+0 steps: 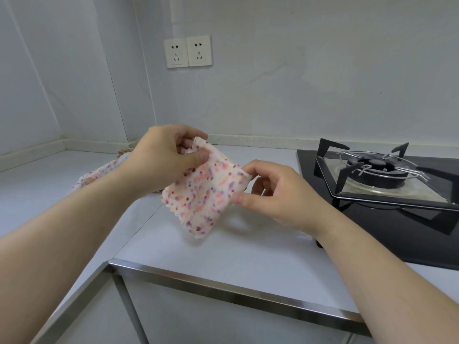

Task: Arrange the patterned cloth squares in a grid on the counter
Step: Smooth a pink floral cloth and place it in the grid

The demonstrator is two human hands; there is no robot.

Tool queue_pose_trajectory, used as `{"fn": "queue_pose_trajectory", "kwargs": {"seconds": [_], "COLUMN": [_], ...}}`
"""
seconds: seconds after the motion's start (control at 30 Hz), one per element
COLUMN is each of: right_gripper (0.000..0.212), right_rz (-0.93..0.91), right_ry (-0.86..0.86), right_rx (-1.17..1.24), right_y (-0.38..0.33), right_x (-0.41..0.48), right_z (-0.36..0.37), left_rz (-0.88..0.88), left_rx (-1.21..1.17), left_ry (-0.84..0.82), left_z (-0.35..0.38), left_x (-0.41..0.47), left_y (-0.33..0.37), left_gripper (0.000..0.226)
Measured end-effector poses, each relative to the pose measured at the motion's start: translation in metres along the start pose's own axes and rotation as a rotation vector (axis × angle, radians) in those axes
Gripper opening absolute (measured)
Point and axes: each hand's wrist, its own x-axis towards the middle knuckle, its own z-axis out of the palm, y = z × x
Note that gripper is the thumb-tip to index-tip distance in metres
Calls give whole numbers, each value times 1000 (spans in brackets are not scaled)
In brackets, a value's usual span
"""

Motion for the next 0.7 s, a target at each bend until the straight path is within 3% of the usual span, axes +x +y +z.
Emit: {"fn": "queue_pose_trajectory", "kwargs": {"seconds": [0.13,0.23,0.43,0.7], "right_gripper": [12,13,24,24], "right_rz": [15,66,113,88], "right_ry": [-21,-10,76,323], "right_rx": [73,59,-18,-73], "right_y": [2,4,4,7], "right_x": [1,1,2,6], "right_z": [0,0,1,-1], "left_rz": [-130,-188,-71,44], "left_rx": [-177,-249,-97,-93], "left_ry": [-43,-45,1,7], "left_z": [4,8,20,24], "left_x": [1,3,0,-4], "left_y": [-8,-14,-10,-9], "left_gripper": [11,15,23,10]}}
